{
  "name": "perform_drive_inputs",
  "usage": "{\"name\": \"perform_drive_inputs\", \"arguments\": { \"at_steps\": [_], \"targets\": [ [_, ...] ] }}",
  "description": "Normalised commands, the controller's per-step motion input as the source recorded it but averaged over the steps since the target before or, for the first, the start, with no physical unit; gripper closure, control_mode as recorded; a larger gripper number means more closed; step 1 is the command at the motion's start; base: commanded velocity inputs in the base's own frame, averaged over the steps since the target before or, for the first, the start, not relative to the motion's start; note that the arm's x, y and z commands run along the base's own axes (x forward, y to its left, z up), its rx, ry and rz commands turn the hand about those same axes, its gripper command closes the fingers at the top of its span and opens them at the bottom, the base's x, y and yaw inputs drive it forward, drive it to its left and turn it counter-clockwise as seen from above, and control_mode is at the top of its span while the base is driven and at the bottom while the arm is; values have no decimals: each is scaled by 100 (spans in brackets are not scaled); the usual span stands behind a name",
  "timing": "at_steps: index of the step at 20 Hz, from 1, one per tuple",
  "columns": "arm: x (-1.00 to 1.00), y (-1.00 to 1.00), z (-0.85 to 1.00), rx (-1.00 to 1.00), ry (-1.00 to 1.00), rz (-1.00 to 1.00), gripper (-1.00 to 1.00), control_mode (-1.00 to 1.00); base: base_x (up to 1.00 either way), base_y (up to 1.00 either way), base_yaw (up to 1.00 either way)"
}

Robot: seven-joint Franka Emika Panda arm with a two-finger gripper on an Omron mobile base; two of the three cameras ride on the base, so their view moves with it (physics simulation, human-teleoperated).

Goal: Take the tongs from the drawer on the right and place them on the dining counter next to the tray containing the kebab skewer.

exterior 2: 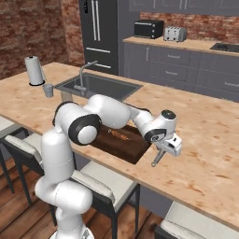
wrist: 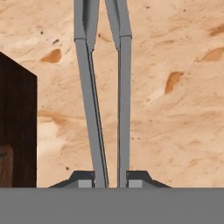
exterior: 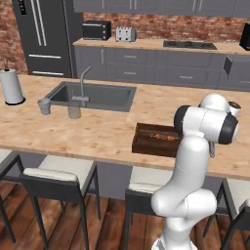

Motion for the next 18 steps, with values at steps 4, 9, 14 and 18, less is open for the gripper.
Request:
{"name": "perform_drive_inputs", "arguments": {
  "at_steps": [4, 9, 14, 18],
  "targets": [
    [18, 6, -25, 0, -12, -2, 100, -100, 0, 0, 0],
    [20, 9, -22, 0, -12, -2, 100, -100, 0, 0, 0],
    [13, 30, -25, -1, -6, -3, 100, -100, 0, 0, 0],
    [8, 44, -31, -2, -1, -4, 100, -100, 0, 0, 0]
  ]
}}
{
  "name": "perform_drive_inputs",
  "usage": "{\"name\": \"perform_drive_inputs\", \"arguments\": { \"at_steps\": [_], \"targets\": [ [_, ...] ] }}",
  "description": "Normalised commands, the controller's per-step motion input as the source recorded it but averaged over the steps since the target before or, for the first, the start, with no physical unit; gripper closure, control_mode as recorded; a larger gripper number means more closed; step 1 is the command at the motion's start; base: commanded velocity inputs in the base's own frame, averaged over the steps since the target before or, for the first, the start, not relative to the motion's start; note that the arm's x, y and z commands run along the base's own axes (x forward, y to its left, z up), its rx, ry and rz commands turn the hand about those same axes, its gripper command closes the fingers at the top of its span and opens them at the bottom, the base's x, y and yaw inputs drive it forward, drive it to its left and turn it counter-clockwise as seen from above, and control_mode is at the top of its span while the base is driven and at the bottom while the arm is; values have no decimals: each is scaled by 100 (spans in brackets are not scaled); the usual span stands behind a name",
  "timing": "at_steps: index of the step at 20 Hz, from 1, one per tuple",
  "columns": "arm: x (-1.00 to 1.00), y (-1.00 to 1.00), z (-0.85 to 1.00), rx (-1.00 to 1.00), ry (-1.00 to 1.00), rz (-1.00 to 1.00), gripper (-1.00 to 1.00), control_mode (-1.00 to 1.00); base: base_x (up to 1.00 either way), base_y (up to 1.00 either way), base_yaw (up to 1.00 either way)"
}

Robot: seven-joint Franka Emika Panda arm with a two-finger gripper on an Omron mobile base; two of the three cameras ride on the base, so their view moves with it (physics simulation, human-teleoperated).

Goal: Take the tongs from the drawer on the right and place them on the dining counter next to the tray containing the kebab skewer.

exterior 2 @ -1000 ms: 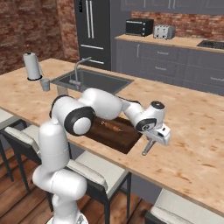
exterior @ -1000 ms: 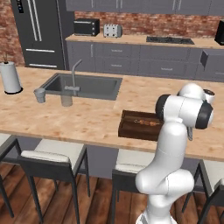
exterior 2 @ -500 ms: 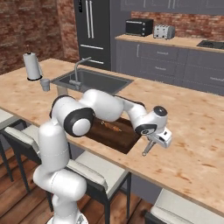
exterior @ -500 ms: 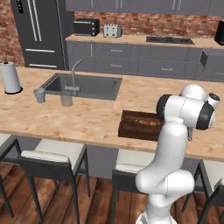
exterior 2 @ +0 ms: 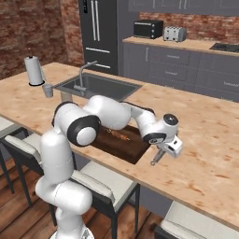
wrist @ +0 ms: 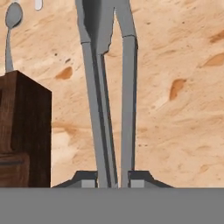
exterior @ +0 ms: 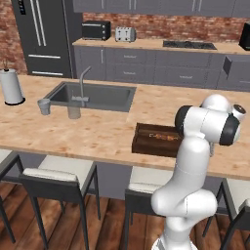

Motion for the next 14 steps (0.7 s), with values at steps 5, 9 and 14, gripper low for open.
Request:
{"name": "perform_drive_inputs", "arguments": {
  "at_steps": [5, 9, 14],
  "targets": [
    [10, 46, -37, -4, 0, -4, -100, -100, 0, 0, 0],
    [12, 26, -41, -3, 0, -1, -100, -100, 0, 0, 0],
    [1, 2, -18, -2, -1, -1, -100, -100, 0, 0, 0]
  ]
}}
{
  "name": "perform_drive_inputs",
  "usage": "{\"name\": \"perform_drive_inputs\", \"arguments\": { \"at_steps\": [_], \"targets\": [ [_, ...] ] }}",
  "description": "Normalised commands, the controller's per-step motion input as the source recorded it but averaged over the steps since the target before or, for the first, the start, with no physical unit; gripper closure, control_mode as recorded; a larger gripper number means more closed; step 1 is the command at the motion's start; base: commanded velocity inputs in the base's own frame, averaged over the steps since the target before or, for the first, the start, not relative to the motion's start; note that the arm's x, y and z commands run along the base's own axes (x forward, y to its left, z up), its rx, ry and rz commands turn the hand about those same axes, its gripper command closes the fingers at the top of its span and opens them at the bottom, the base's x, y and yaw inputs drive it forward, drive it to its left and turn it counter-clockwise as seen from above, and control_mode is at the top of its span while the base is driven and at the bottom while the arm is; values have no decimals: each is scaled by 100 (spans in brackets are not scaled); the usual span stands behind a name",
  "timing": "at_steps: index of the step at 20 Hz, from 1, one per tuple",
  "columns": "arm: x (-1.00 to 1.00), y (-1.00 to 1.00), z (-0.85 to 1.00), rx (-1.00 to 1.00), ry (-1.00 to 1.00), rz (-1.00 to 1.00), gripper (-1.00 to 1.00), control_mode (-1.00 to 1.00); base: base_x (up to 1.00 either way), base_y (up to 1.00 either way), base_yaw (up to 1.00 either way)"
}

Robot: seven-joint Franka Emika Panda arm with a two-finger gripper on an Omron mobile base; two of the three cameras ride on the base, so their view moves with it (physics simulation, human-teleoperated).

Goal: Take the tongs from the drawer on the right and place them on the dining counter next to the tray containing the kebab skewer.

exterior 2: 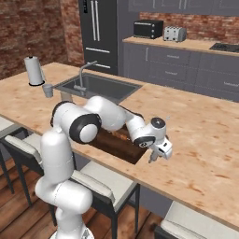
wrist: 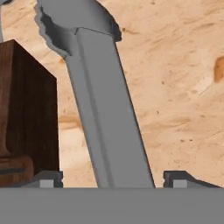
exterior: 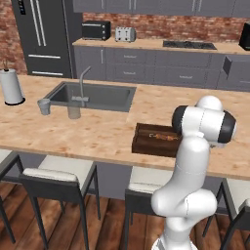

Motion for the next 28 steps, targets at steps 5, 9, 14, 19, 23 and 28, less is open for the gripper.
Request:
{"name": "perform_drive_inputs", "arguments": {
  "at_steps": [5, 9, 14, 19, 23, 28],
  "targets": [
    [-8, -2, 25, 0, -6, -5, -100, -100, 0, 0, 0],
    [-15, 0, 44, 0, -5, -6, -100, -100, 0, 0, 0],
    [-22, 0, 51, 0, -4, -9, -100, -100, 0, 0, 0],
    [-28, 9, 43, -10, 0, -7, -100, -100, 0, 0, 0],
    [-38, 6, 41, -12, 0, -6, -100, -100, 0, 0, 0],
    [-49, 19, 34, -6, 0, -6, -100, -100, 0, 0, 0]
  ]
}}
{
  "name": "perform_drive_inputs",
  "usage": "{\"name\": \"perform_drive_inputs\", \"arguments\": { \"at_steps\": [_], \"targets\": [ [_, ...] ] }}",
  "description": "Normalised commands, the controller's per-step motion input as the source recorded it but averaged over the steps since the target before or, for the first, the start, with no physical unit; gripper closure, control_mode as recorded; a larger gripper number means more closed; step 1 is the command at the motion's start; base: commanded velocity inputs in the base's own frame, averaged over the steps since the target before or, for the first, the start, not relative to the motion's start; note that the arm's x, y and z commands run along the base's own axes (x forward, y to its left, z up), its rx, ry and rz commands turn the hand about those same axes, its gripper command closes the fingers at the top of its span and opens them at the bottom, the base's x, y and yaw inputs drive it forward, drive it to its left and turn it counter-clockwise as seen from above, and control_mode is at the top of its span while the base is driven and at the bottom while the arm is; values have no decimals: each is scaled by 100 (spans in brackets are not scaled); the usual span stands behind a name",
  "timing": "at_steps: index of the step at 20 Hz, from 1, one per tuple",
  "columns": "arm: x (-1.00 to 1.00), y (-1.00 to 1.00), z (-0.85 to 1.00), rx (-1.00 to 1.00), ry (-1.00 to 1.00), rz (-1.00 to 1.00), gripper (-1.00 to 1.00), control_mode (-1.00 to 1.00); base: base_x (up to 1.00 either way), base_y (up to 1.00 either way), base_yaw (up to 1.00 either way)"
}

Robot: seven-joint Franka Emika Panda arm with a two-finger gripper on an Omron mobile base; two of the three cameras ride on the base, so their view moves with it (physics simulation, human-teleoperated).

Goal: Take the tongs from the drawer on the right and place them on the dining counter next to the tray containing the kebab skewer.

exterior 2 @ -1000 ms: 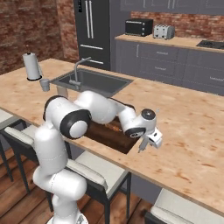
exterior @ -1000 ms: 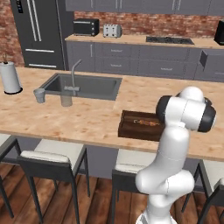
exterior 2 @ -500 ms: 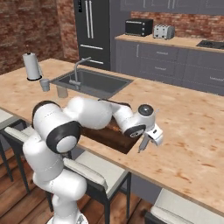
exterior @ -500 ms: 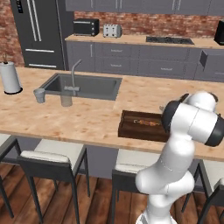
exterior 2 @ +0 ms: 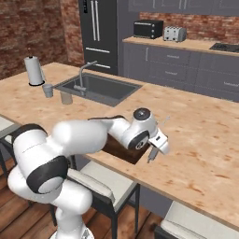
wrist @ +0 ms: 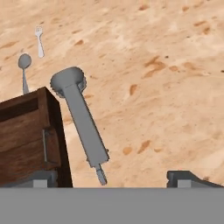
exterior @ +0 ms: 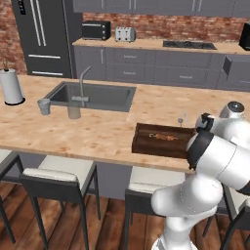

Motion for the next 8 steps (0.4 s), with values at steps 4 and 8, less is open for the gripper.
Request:
{"name": "perform_drive_inputs", "arguments": {
  "at_steps": [4, 8],
  "targets": [
    [-61, 24, 28, 0, -5, -7, -100, -100, 0, 0, 0],
    [-66, 29, 23, 0, -7, -9, -100, -100, 0, 0, 0]
  ]
}}
